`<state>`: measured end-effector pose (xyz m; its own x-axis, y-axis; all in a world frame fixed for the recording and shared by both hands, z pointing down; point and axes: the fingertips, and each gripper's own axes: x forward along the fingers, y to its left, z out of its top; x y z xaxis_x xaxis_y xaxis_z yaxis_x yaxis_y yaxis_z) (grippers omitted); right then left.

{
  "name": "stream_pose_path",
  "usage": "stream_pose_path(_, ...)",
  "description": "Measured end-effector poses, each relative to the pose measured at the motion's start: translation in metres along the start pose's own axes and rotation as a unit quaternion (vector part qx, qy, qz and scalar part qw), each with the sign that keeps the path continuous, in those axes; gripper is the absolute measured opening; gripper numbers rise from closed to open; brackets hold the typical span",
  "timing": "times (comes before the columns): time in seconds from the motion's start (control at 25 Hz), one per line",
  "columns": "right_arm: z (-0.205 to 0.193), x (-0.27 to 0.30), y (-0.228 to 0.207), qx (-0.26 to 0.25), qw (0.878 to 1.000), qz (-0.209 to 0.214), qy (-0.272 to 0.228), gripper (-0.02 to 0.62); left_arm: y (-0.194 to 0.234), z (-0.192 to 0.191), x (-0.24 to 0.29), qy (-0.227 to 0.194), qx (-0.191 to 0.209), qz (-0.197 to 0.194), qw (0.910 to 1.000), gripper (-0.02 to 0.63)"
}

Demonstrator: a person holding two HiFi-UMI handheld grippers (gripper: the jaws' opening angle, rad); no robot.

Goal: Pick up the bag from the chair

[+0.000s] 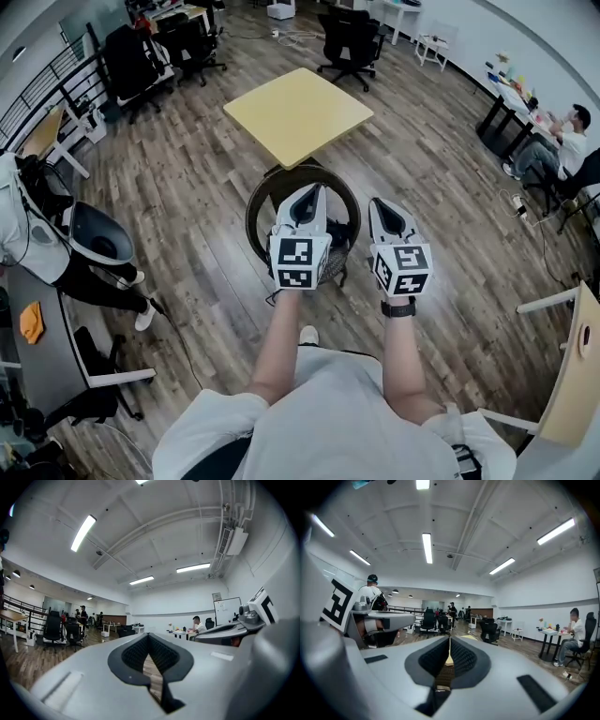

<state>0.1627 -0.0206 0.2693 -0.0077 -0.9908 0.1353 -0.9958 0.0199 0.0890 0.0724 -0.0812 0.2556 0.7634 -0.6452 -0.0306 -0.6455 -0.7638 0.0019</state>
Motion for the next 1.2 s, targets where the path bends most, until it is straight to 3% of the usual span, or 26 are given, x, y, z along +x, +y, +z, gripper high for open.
stream_pose_path(0.44,-0.019,0.118,0.029,-0.006,0.997,0.065,0.028,0.011,0.095,-0.044,0.033,0.034,-0.011,0.065,0.9973,0.011)
stream_pose_path(0.72,-0.051,0.19,0.024,-0.021,0.993,0.111,0.039,0.011,0.129,-0.082,0.08,0.062,-0.03,0.091,0.9934,0.011)
stream_pose_path(1.04,-0.095,0.253,0.001,-0.019,0.987,0.137,0.083,0.011,0.149,-0.129,0.13,0.095,-0.014,0.109,0.9894,0.011)
stream_pose_path(1.2,-0.131,0.274,0.002,-0.015,0.98,0.154,0.123,0.011,0.167,-0.172,0.135,0.135,-0.054,0.135,0.9802,0.011)
